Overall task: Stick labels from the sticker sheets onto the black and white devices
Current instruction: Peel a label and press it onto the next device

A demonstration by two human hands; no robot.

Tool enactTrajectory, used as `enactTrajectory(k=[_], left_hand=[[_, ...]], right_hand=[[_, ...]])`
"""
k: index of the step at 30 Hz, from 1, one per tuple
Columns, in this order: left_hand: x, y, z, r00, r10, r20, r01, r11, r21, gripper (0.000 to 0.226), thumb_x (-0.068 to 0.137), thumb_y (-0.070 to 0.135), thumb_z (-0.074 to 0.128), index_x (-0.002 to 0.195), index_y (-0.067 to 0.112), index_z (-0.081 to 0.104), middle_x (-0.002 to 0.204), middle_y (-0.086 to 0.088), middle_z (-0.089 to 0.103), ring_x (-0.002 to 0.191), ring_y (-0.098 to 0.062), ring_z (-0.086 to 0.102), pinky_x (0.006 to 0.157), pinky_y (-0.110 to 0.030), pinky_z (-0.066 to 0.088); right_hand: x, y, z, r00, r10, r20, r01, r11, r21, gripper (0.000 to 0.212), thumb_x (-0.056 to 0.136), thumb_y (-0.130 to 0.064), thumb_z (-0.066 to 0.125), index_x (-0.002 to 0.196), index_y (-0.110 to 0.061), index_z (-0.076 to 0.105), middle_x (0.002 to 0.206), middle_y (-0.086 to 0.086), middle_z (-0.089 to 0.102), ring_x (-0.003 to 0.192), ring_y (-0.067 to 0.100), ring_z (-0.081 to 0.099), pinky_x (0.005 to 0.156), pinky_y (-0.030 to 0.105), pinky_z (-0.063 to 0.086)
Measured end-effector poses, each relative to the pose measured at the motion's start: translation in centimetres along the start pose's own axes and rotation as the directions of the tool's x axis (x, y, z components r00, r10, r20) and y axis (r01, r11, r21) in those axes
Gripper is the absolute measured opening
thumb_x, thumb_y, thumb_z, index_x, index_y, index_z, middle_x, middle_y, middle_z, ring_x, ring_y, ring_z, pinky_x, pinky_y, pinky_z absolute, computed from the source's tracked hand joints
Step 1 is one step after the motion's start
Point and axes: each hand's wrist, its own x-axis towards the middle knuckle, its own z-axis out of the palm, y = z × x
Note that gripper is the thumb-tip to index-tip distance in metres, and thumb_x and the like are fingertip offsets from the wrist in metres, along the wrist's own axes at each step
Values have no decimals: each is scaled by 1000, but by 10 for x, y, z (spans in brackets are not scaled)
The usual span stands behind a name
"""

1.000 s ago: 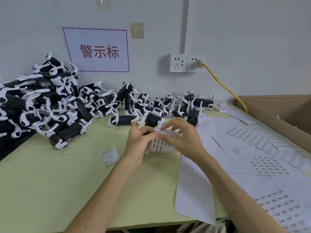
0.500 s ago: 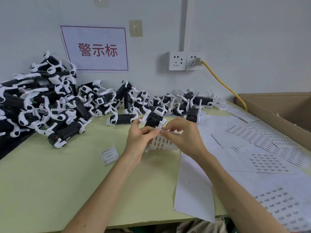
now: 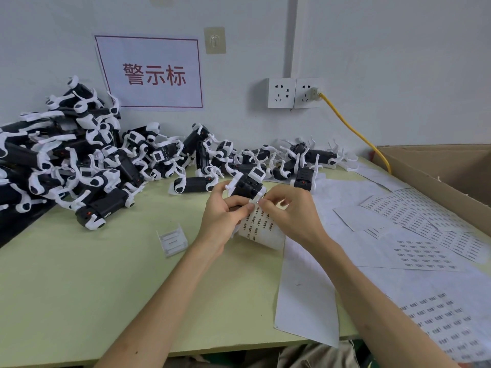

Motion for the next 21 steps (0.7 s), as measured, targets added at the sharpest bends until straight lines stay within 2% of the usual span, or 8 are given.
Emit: enactTrajectory(k=[2, 4, 6, 9, 11, 14, 16, 21], left_hand=[[0, 1, 1, 1000, 9, -1, -9, 1000, 14, 53, 90, -1, 73, 126, 28, 46, 90, 0, 79, 76, -10, 69, 71, -31, 51], [-1, 1, 1, 1000, 16, -14, -16, 999, 30, 51, 90, 2, 73, 114, 38, 46, 93, 2, 79, 82, -10, 69, 76, -36, 48], [-1, 2, 1, 999, 25, -39, -24, 999, 39, 49, 91, 4, 74, 114, 38, 46, 92, 5, 79, 78, -6, 69, 72, -32, 48], [-2, 4, 0, 997, 24, -72, -21, 998, 52, 58, 91, 8, 74, 136, 25, 41, 92, 7, 79, 72, -6, 67, 63, -30, 45], [-2, 5, -1, 996, 21, -84, -18, 999, 34, 66, 91, 7, 75, 144, 16, 37, 93, 5, 79, 73, -8, 68, 61, -25, 49], [-4, 8, 0, 999, 32, -34, -32, 999, -3, 61, 89, 5, 76, 137, 17, 40, 93, 1, 79, 67, -8, 68, 58, -20, 49], [-4, 9, 0, 999, 38, -1, -38, 999, -22, 57, 88, 0, 76, 125, 27, 43, 93, 0, 79, 75, -11, 71, 63, -22, 52], [-5, 7, 2, 997, 59, 45, -59, 998, -9, 60, 85, -12, 73, 112, 35, 45, 89, 1, 79, 78, -9, 73, 69, -20, 56]], right_hand=[[0, 0, -2, 1000, -10, -5, 10, 1000, -11, 21, 88, -9, 72, 71, -23, 72, 69, -14, 67, 72, -1, 60, 69, 8, 40], [1, 0, -4, 1000, -11, 3, 11, 1000, 3, 22, 89, -9, 72, 72, -25, 73, 69, -14, 68, 71, 0, 60, 66, 9, 41], [0, -1, -4, 1000, -19, 14, 18, 998, 55, 21, 88, -12, 72, 74, -27, 73, 71, -15, 69, 69, 4, 62, 64, 12, 43], [-2, -6, -4, 998, -44, 47, 39, 995, 90, 19, 85, -20, 75, 78, -37, 72, 79, -21, 72, 73, 4, 66, 69, 11, 46], [-2, -6, -4, 997, -38, 61, 33, 996, 81, 20, 84, -19, 79, 81, -37, 72, 83, -22, 73, 73, 1, 67, 71, 10, 46], [-1, -3, -5, 998, -46, 50, 43, 997, 63, 12, 84, -16, 82, 82, -26, 76, 80, -18, 73, 76, 2, 67, 73, 7, 43], [-1, -3, -5, 998, -41, 40, 39, 998, 55, 15, 83, -15, 82, 80, -28, 75, 78, -18, 73, 79, 1, 67, 75, 5, 40], [0, -3, -6, 998, 26, 51, -31, 994, 102, 20, 81, -7, 80, 71, -23, 75, 73, -10, 73, 67, 4, 65, 63, 12, 46]])
